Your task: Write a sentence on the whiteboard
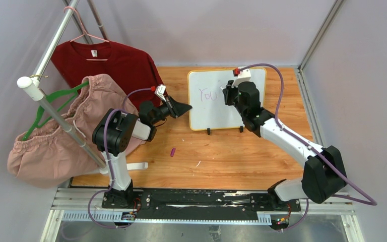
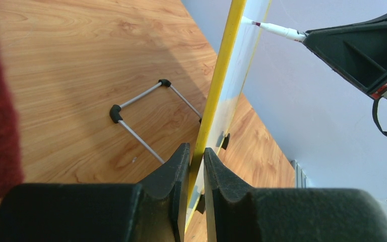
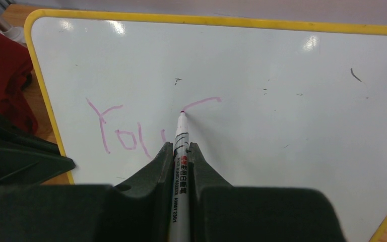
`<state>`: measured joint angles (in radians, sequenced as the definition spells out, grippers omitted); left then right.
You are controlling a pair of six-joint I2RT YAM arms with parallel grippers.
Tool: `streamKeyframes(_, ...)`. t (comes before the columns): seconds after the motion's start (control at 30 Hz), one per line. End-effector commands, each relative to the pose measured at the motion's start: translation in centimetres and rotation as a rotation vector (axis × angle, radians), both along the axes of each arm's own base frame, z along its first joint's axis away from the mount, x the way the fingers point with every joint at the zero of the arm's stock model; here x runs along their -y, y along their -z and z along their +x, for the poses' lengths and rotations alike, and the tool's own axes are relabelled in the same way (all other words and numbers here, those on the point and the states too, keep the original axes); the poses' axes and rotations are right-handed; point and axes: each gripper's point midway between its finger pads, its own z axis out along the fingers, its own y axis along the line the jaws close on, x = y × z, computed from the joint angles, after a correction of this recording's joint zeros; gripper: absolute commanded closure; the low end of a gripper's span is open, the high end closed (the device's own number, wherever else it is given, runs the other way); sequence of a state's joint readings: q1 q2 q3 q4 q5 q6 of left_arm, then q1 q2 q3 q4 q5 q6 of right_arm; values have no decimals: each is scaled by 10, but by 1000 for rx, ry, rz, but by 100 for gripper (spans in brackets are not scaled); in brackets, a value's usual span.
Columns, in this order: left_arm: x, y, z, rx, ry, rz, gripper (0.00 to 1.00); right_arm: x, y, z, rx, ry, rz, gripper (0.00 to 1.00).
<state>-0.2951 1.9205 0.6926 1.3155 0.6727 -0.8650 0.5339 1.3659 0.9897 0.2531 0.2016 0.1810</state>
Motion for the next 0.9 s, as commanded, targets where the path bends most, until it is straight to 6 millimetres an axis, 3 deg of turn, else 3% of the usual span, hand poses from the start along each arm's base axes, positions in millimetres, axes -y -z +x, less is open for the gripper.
streamKeyframes(0.0,0,-13,-1,68,6,-20,80,6,16,-7,-42,-17,-34,100)
streamKeyframes(0.47,-1,-15,-2,73,8,-20,80,22,47,-25,-108,11,-73,100)
streamKeyframes(0.87,-1,-15,-3,74,6,-18,80,40,34,-24,-86,91,-62,100)
